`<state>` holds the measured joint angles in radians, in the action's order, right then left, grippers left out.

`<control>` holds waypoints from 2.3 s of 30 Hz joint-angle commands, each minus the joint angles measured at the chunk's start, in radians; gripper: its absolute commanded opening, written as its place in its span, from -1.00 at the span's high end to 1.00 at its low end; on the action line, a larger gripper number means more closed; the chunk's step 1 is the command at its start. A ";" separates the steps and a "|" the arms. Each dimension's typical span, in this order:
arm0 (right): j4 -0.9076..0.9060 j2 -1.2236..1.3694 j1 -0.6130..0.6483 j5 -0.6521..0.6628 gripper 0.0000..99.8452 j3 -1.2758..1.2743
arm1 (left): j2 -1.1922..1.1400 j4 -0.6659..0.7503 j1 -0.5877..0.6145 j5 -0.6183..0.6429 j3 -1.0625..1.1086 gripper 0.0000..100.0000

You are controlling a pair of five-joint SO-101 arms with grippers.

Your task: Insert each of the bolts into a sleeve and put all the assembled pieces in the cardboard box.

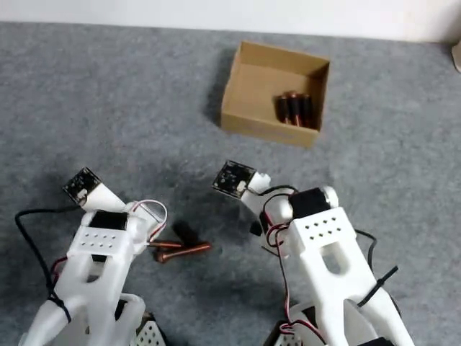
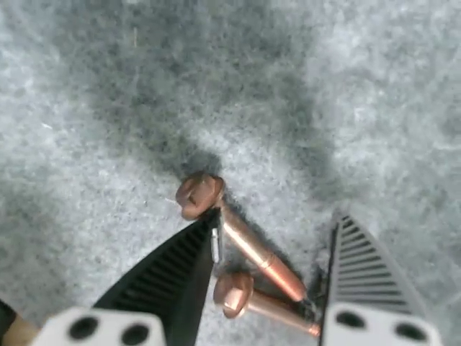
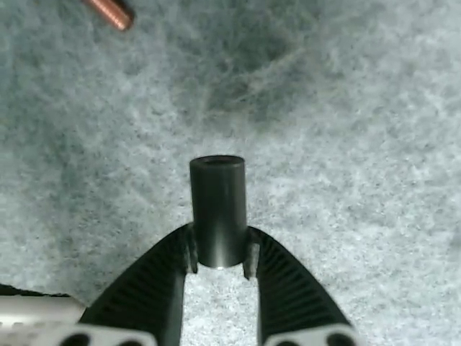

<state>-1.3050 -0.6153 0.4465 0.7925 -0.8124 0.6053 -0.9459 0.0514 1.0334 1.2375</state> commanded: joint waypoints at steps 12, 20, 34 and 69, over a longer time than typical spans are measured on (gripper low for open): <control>-0.008 -0.025 -0.010 -0.011 0.99 0.001 | -0.007 -0.474 -0.091 -0.006 -0.269 0.54; -0.001 -0.025 -0.010 -0.011 0.99 -0.051 | -0.008 -0.290 -0.090 -0.005 -0.102 0.53; -0.007 -0.025 -0.007 -0.057 0.99 -0.056 | -0.008 -0.029 -0.062 0.052 -0.012 0.54; -0.002 -0.027 -0.005 -0.058 0.99 -0.050 | 0.001 -0.414 0.027 0.023 -0.467 0.99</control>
<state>-1.3050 -0.6199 0.4465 0.7465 -0.8738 0.5930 -1.2022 0.0652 1.1592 0.9858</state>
